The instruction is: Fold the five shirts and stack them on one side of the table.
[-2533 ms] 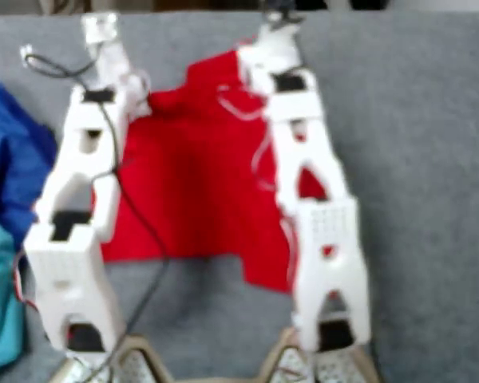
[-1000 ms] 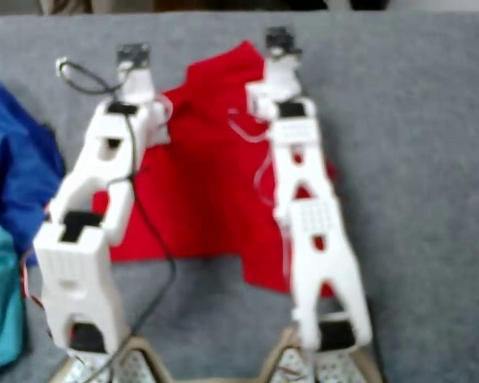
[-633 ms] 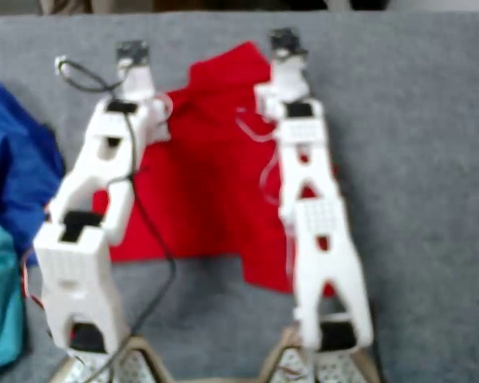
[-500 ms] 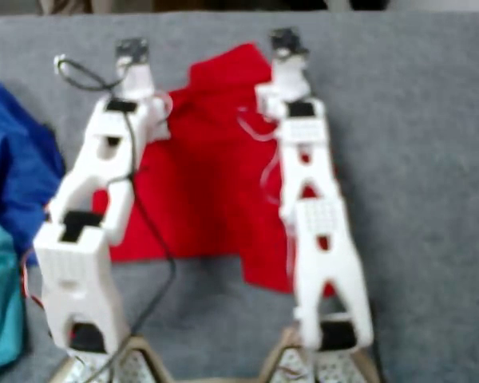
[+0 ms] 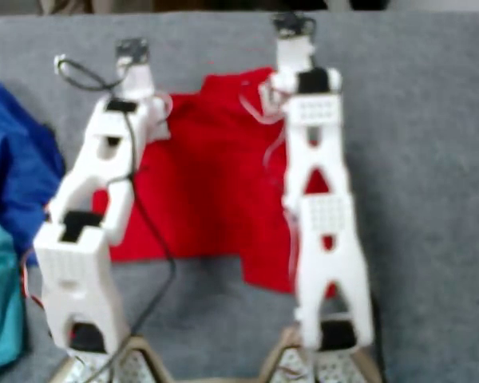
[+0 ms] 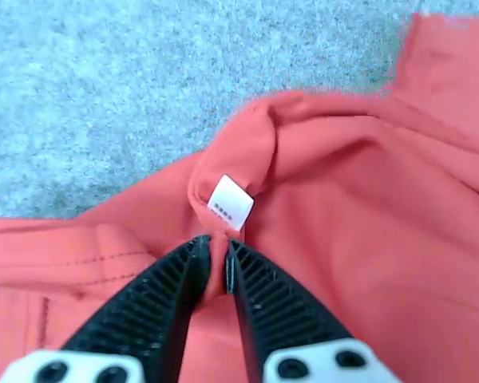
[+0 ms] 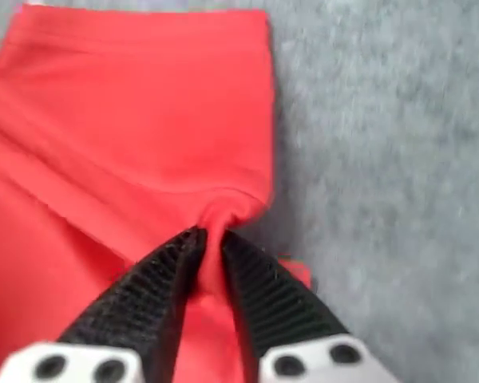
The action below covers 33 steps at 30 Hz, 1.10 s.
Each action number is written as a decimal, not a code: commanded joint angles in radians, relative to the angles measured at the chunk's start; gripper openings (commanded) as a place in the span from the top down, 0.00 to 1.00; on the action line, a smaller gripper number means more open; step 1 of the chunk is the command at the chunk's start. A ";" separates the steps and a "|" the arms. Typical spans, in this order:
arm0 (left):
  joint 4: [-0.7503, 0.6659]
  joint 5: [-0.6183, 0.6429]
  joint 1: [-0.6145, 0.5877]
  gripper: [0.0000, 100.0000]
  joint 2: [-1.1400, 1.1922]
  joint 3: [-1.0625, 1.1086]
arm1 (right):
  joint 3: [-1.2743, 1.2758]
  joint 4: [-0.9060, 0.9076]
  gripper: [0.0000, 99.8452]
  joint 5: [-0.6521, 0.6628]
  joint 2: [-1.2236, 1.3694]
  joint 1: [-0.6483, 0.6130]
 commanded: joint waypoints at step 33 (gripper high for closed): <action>0.101 -0.002 0.005 0.98 -0.015 -0.118 | -0.062 0.003 0.68 0.117 -0.426 0.044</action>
